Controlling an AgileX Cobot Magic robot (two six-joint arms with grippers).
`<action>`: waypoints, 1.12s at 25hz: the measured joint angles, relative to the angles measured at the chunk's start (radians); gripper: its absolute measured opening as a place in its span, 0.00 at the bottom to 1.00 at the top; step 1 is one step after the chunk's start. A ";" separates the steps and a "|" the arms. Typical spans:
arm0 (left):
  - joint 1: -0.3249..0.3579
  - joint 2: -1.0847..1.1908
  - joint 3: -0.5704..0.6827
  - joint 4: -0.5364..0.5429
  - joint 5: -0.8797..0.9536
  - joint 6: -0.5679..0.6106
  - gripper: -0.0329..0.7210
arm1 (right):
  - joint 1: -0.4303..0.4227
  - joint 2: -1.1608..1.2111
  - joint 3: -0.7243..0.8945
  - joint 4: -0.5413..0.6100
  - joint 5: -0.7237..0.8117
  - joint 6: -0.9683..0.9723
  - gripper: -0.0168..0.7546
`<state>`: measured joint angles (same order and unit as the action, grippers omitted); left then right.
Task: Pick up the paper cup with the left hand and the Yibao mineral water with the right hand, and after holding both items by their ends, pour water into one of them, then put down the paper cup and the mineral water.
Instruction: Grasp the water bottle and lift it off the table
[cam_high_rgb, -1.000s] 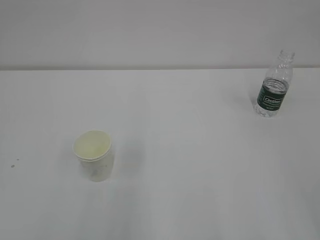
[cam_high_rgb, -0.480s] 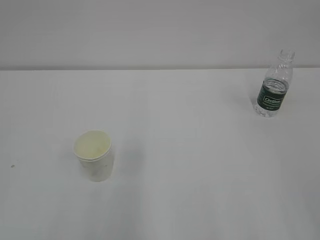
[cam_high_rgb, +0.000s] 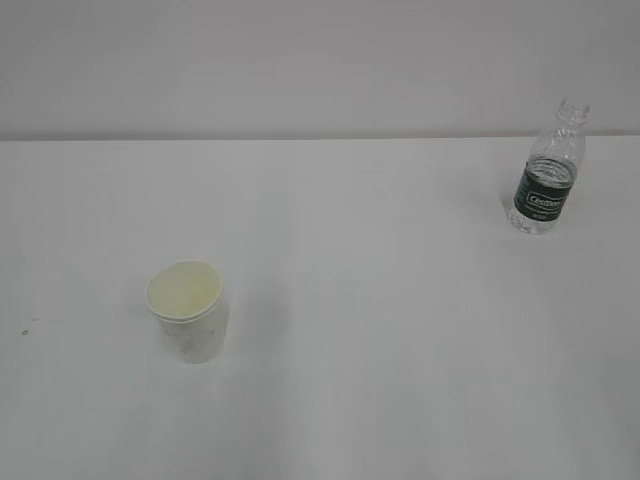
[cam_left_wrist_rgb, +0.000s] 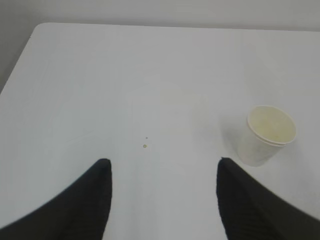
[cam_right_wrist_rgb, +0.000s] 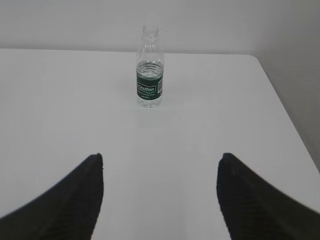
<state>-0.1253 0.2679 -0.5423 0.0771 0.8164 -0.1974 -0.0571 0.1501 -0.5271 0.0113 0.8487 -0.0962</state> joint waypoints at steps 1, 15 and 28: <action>0.000 0.000 0.000 0.000 -0.002 0.000 0.66 | 0.000 0.009 0.000 0.000 -0.003 0.000 0.72; -0.073 0.079 0.000 -0.004 -0.078 0.035 0.66 | 0.000 0.075 0.000 0.007 -0.094 -0.002 0.72; -0.076 0.150 0.000 -0.006 -0.176 0.037 0.66 | 0.000 0.145 0.000 0.007 -0.184 -0.004 0.72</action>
<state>-0.2015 0.4177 -0.5423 0.0713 0.6408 -0.1604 -0.0571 0.2946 -0.5271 0.0186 0.6644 -0.1004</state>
